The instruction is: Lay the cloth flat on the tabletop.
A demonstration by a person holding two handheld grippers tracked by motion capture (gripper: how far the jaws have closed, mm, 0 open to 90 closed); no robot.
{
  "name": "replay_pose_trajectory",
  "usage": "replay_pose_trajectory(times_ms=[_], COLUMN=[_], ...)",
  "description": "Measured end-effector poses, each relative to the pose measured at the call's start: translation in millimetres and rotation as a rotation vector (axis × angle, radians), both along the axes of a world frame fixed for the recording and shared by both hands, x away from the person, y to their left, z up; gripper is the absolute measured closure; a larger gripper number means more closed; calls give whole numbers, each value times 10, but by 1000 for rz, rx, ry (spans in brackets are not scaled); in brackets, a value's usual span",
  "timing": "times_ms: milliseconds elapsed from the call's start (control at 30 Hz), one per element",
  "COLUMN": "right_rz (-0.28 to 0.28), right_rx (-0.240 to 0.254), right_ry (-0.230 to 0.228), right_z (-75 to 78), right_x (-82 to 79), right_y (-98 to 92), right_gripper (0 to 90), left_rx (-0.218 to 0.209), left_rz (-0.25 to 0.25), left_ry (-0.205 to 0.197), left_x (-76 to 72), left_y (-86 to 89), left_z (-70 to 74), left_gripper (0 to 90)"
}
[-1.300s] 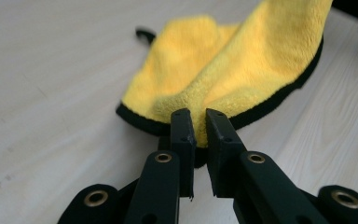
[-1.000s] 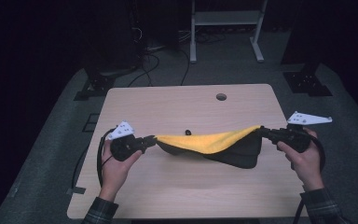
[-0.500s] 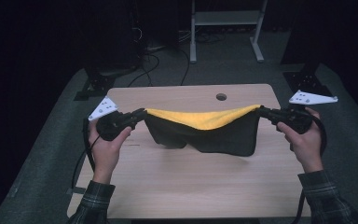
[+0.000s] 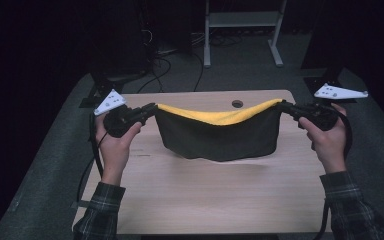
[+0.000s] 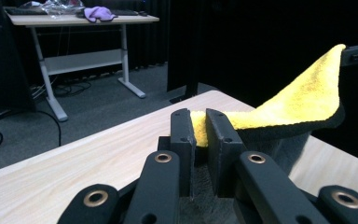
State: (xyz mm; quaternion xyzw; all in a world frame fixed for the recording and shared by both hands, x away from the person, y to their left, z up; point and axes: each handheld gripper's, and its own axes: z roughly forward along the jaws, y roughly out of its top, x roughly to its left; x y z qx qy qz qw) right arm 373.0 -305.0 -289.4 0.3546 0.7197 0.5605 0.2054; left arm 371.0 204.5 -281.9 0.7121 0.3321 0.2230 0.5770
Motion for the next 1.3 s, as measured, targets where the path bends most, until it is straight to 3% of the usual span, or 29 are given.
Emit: replay_pose_trajectory(times_ms=[167, 267, 367, 467, 633, 800, 1300], right_rz=[-33, -32, -17, -6, 4, 35, 98], right_rx=[16, 36, 50, 47, 25, 0, -45], right_ry=[-11, -44, -59, -23, 81, 165, 269], right_z=[95, 176, 163, -28, -488, -815, -1131], right_x=[270, 321, 286, 243, 170, 47, -364], right_y=[-4, 1, 1, -20, -56, -64, -103], right_gripper=[871, 871, 871, 871, 871, 870, 869], left_rx=[-7, -12, 8, 0, 49, 68, 82], left_rz=[16, 23, 14, -18, -73, -102, -149], left_ry=[-48, -101, -122, -75, 31, 95, 167], left_x=[236, 291, 257, 211, 80, -63, -539], left_y=[-25, -38, -40, -42, -78, -60, 39], left_z=[124, 204, 161, -48, -443, -671, -1028], left_gripper=[816, 816, 815, 814, 813, 812, 810])
